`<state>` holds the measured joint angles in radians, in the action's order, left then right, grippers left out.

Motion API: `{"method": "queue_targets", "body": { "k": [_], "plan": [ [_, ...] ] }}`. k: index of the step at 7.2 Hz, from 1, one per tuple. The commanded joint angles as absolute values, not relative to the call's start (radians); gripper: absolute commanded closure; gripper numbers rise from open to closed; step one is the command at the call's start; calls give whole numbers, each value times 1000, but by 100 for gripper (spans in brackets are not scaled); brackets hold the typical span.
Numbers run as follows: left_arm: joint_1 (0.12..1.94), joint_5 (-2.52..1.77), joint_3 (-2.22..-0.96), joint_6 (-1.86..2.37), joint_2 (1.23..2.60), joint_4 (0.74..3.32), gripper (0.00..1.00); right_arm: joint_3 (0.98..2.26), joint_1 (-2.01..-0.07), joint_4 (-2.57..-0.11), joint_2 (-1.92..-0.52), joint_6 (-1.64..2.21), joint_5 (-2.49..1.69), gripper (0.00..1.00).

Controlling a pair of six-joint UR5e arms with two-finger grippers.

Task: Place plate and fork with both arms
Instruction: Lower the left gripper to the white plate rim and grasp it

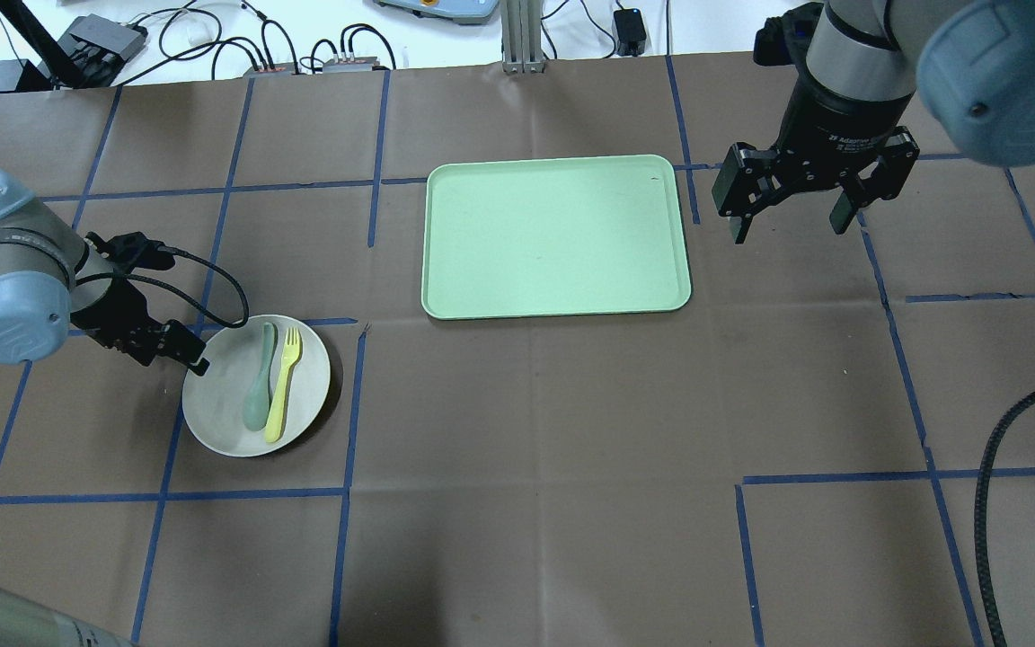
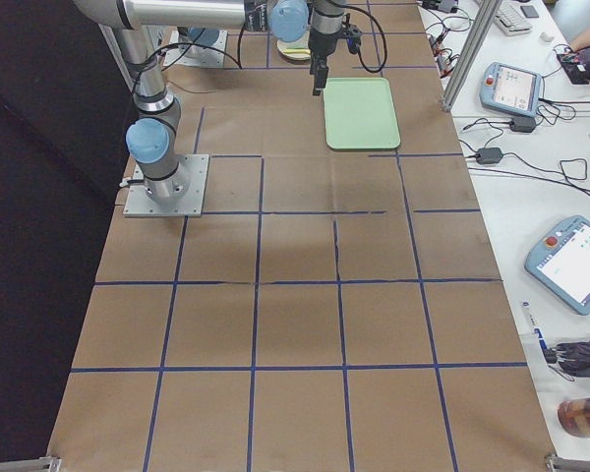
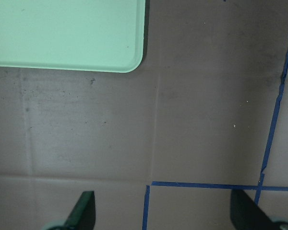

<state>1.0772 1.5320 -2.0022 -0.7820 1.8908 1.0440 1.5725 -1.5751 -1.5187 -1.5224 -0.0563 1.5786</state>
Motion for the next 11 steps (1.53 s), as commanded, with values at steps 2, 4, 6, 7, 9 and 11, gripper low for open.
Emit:
{"method": "queue_targets", "body": {
  "k": [2,4,6,7,9,11],
  "plan": [
    [1077,1457,-2034,-877,1893,1043,16,1574,-1574,-1519,-1523,-58,1580,0],
    [1074,1468,-2028,-870,1891,1045,64,1574,-1574,-1519,-1523,-58,1578,0],
    [1071,1467,-2028,-868,1887,1051,87,1574,-1574,-1519,-1523,-58,1578,0],
    [1069,1463,-2028,-868,1881,1051,93,1574,-1574,-1519,-1523,-58,1578,0],
    [1069,1456,-2022,-868,1868,1051,100,1574,-1574,-1519,-1523,-58,1578,0],
    [1083,1355,-2020,-771,1812,1095,100,1575,-1574,-1519,-1523,-58,1578,0]
  ]
}}
